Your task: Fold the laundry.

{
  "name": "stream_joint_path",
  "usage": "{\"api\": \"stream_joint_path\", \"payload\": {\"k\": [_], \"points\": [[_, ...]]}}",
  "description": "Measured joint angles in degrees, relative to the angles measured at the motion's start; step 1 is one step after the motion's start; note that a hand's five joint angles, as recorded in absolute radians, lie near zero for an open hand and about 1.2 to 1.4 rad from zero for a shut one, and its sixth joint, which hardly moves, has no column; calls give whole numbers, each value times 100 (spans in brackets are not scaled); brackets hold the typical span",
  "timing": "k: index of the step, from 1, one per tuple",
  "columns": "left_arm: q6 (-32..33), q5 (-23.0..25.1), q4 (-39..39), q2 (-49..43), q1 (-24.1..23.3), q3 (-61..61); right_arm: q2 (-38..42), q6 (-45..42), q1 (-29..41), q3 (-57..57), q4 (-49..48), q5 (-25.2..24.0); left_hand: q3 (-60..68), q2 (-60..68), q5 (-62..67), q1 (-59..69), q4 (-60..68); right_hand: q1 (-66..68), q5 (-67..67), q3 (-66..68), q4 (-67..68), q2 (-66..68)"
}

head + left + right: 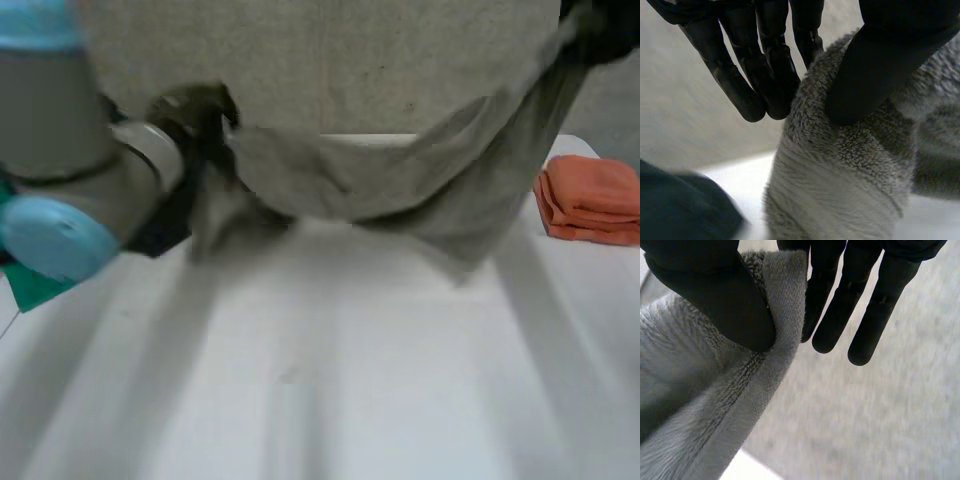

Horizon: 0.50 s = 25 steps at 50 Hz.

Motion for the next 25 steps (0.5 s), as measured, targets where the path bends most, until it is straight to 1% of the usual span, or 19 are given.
{"api": "stream_joint_path", "payload": {"k": [3,6,10,11,14,18,21,23,24,25], "points": [[449,44,266,299,168,-118,283,-382,-117,351,-148,-135,12,9,0,0,0,0,0,0,0,0],[775,33,633,410,150,-364,512,-654,-162,684,-457,-252,14,15,0,0,4,0,0,0,0,0],[1019,-94,1084,293,-26,-788,810,-888,-189,1172,-1025,-409,14,16,0,0,4,0,0,0,0,0],[1113,-224,1292,121,-153,-1041,991,-990,-200,1457,-1374,-499,14,16,0,0,5,0,0,0,0,0],[1210,-541,1554,-302,-354,-1429,1333,-1179,-217,1940,-1959,-646,14,16,0,0,5,0,1,0,0,0],[1221,-897,1600,-814,-489,-1699,1713,-1495,-243,2368,-2336,-745,14,16,0,0,6,0,0,0,0,0],[1186,-1067,1370,-1153,-541,-1784,1978,-1899,-265,2599,-2327,-748,-22,-32,0,0,-25,-1,0,-4,0,-3],[1158,-1071,1109,-1250,-555,-1783,2069,-2154,-269,2669,-2165,-705,-554,-606,-270,-119,-609,-264,-407,-547,-566,-478],[1147,-1050,970,-1254,-559,-1775,2090,-2263,-270,2686,-2052,-669,-1081,-1214,-741,-577,-1148,-682,-825,-927,-946,-916],[1135,-999,777,-1225,-560,-1757,2097,-2382,-269,2698,-1892,-612,-1751,-1910,-1459,-1488,-1870,-1287,-1451,-1588,-1557,-1516]]}}
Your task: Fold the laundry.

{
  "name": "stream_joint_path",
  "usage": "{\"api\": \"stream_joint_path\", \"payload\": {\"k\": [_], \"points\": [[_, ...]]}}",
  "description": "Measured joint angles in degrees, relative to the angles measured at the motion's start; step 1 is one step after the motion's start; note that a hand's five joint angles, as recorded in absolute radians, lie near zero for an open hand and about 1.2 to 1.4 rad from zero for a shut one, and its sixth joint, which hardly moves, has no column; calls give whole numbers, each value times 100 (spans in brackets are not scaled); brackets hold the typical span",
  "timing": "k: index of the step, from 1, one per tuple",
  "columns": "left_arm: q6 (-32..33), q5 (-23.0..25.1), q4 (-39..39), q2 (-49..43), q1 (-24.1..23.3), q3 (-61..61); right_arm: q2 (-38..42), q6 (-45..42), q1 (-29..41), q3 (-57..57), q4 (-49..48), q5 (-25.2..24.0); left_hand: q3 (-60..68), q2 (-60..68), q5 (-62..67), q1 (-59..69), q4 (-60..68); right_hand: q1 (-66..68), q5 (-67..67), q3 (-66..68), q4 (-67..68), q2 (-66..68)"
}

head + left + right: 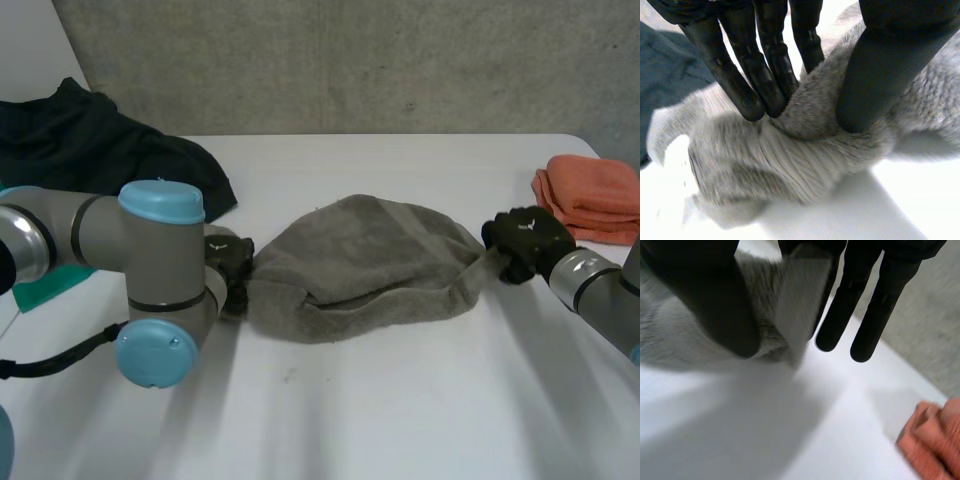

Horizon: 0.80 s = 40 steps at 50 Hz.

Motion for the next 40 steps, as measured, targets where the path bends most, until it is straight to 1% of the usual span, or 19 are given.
{"api": "stream_joint_path", "payload": {"k": [1,2,3,5,6,10,15,18,19,20,26,30,33,38,39,40], "points": [[-7,49,-147,41,3,12,-10,-72,1,-1,125,51,-328,-302,-337,-401,-336,-290,-318,-287,-339,-294],[-11,94,-249,85,6,18,-34,-120,3,-8,257,112,-373,-352,-379,-454,-378,-529,-565,-538,-596,-544],[-16,159,-376,159,13,30,-75,-152,5,-22,396,180,-964,-1030,-1082,-1128,-1079,-1061,-1158,-1037,-1114,-1045],[-24,259,-540,284,32,38,-150,-163,9,-44,582,284,-1353,-1394,-1469,-1448,-1459,-1309,-1448,-1281,-1393,-1276],[-33,376,-677,452,73,39,-259,-138,21,-69,745,379,-1850,-1803,-1898,-1797,-1872,-1573,-1783,-1605,-1720,-1508],[-37,683,-916,886,254,41,-561,-44,81,-102,1037,550,-2335,-2244,-2374,-2141,-2348,-1905,-2137,-1961,-2029,-1895],[75,1017,-1068,1196,645,113,-839,-215,229,-96,1206,630,-2354,-2265,-2401,-2141,-2370,-2008,-2263,-2076,-2173,-2056],[162,1092,-1108,1205,774,163,-888,-396,278,-85,1231,643,-2354,-2265,-2393,-2141,-2368,-2008,-2277,-2080,-2174,-2058],[332,1187,-1187,1163,968,253,-923,-718,338,-61,1269,657,-2342,-2253,-2354,-2138,-2357,-2010,-2327,-2137,-2228,-2117],[423,1233,-1239,1124,1058,299,-930,-884,361,-51,1294,663,-2264,-2160,-2238,-2043,-2247,-2076,-2365,-2177,-2275,-2159],[806,1589,-1662,858,1432,433,-867,-1575,422,-28,1546,748,-1744,-1640,-1649,-1501,-1636,-2149,-2421,-2233,-2339,-2205],[866,1846,-1837,749,1498,388,-744,-1581,394,-32,1743,821,-1707,-1610,-1613,-1475,-1591,-2149,-2418,-2233,-2339,-2205],[877,1936,-1829,676,1474,337,-665,-1437,354,-28,1834,831,-1708,-1610,-1618,-1480,-1596,-2148,-2419,-2233,-2339,-2205],[956,1855,-1659,497,1381,302,-546,-1091,249,36,1878,756,-1675,-1572,-1594,-1445,-1569,-2148,-2401,-2233,-2339,-2205],[995,1811,-1613,451,1362,306,-518,-1014,220,66,1854,715,-1371,-1232,-1291,-1088,-1266,-2148,-2383,-2233,-2336,-2203],[1036,1771,-1571,409,1346,312,-501,-974,204,84,1830,687,-1371,-1232,-1291,-1088,-1266,-2148,-2358,-2231,-2333,-2195]]}}
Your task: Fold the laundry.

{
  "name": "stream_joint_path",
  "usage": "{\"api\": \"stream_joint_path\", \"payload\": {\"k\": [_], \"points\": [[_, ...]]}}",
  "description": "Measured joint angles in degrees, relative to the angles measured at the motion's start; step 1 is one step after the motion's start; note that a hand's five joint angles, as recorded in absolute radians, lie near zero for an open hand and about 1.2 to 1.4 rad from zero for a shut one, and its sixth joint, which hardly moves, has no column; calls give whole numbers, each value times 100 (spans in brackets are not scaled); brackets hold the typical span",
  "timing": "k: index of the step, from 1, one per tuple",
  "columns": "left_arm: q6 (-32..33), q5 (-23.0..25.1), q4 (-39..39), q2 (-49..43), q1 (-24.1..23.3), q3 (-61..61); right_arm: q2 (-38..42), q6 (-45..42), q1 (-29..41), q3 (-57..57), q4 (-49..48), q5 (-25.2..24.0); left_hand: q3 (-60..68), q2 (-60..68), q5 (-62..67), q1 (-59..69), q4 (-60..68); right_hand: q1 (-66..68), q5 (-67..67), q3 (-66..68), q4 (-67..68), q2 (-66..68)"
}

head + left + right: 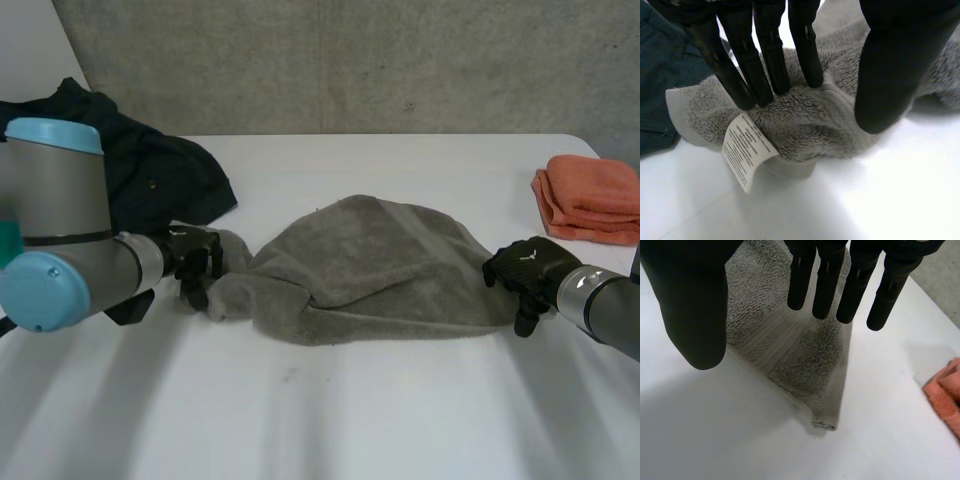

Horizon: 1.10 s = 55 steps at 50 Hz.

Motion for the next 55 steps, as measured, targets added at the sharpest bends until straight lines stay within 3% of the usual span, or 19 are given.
{"api": "stream_joint_path", "payload": {"k": [2,4,5,14,26,40,43,46,52,55], "points": [[86,-73,81,-79,-25,18,42,89,-36,49,-89,-87,1507,1486,1485,1633,1480,14,92,26,25,6],[135,-108,125,-117,-34,31,67,132,-51,79,-157,-144,1880,1960,1865,2017,1860,22,170,59,78,6],[201,-148,189,-159,-42,58,112,197,-71,131,-283,-244,2951,2962,2898,2844,2966,22,231,92,126,7],[179,-151,149,137,-38,60,185,453,-58,301,-637,-493,3113,3138,2944,2844,3122,22,347,211,223,201],[-222,74,-529,1637,-200,-62,-91,1327,421,697,-675,-505,3130,3144,2944,2844,3140,22,332,206,221,198],[-392,139,-1004,2790,-472,286,17,2539,1249,603,-1110,457,3129,3148,2944,2844,3141,134,406,312,330,292],[-510,155,-1042,2921,-512,328,129,2604,1338,543,-1293,652,3130,3148,2944,2844,3141,1172,1293,1259,1269,1271],[-691,156,-1024,3090,-535,342,275,2640,1434,444,-1500,920,3130,3148,2944,2844,3142,3282,3515,3432,3464,3498],[-864,131,-806,3227,-442,170,126,2448,1376,392,-1599,1406,3130,3148,2944,2844,3142,3296,3714,3787,3866,3734],[-777,142,-714,3156,-316,-61,-289,2052,1157,421,-1496,1392,3129,3148,2944,2844,3142,3296,3713,3787,3867,3734]]}}
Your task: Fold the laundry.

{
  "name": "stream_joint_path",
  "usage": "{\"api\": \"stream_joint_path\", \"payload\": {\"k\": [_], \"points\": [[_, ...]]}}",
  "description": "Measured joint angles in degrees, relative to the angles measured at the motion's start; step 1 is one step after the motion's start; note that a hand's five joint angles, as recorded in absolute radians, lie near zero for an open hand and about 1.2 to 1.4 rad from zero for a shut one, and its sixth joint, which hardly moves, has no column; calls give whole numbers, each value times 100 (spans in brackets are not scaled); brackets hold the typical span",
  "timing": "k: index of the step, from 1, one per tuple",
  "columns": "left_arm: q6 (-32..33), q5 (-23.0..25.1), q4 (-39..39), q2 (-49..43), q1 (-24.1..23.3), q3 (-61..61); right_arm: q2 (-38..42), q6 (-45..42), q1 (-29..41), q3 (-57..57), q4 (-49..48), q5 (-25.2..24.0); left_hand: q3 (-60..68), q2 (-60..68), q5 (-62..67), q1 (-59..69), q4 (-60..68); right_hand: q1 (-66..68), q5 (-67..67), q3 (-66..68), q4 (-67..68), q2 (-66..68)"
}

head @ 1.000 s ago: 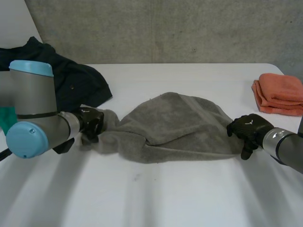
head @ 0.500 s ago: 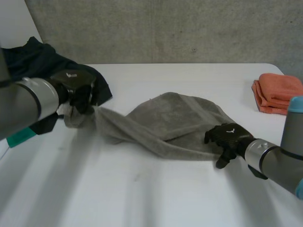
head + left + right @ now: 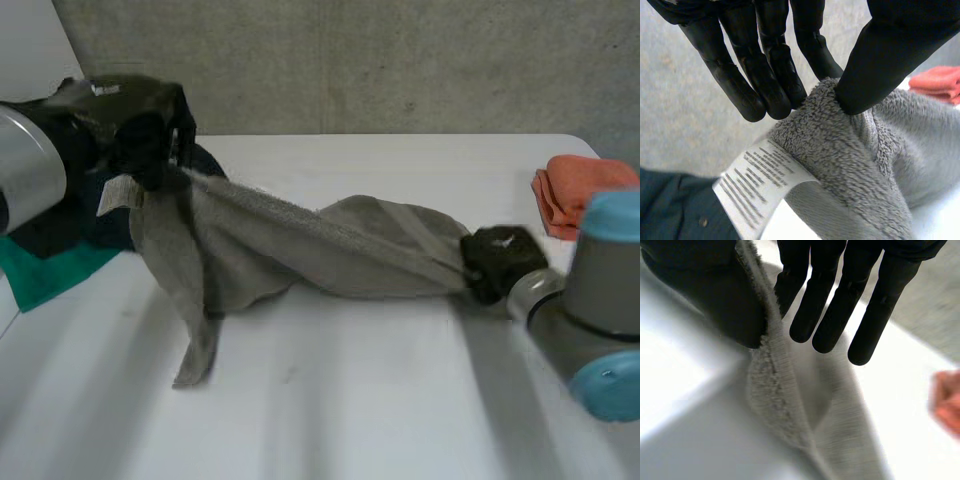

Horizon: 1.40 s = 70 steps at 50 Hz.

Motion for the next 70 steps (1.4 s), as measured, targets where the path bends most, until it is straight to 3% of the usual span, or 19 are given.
{"api": "stream_joint_path", "payload": {"k": [4,10,12,16,20,25,31,34,35,37,50,56,65,70], "points": [[424,77,47,-323,212,-374,-633,-949,-414,17,538,-437,0,0,0,0,0,0,20,0,0,0],[1642,240,-54,-1423,494,-716,-937,-3233,-1104,-280,2927,-1338,1,0,0,0,0,0,85,0,0,0],[1934,239,-87,-1840,524,-630,-743,-3747,-1174,-513,3660,-1368,0,0,0,0,0,0,193,3,1,0],[2107,187,-103,-2586,468,-9,-225,-4035,-1055,-1060,4212,-1116,0,0,0,0,0,0,316,3,2,0],[2015,144,-41,-3075,344,942,283,-3865,-788,-1809,4020,-716,1,0,0,0,0,0,316,3,3,0],[1785,135,434,-3355,161,2542,697,-3239,-419,-3132,2926,-107,4,0,0,0,0,0,321,14,6,0],[1337,-200,2615,-3034,91,3939,410,-1658,-277,-4179,408,452,4,1,0,0,1,0,342,16,8,0],[1203,-361,3267,-2909,100,4004,238,-1275,-309,-4200,-231,440,4,1,0,0,1,0,342,16,9,0],[1057,-535,3940,-2778,116,3947,42,-907,-361,-4134,-845,337,4,2,0,0,1,0,342,16,9,0],[940,-657,4417,-2680,136,3779,-94,-691,-402,-4039,-1190,190,4,2,0,0,1,0,342,16,10,0],[897,-681,4405,-2708,214,1789,43,-645,-419,-3508,-520,-463,5,9,0,0,1,0,342,16,22,0],[957,-663,4329,-3019,230,796,394,-686,-516,-2690,-90,-776,10,9,0,0,2,0,342,16,22,0],[1299,-652,4113,-3576,226,-21,1270,-772,-645,-1869,153,-825,10,9,0,0,3,0,319,15,16,-4],[1562,-673,3750,-3691,245,-130,1637,-838,-698,-1852,375,-601,11,9,0,0,2,-455,-709,-907,-921,-868]]}}
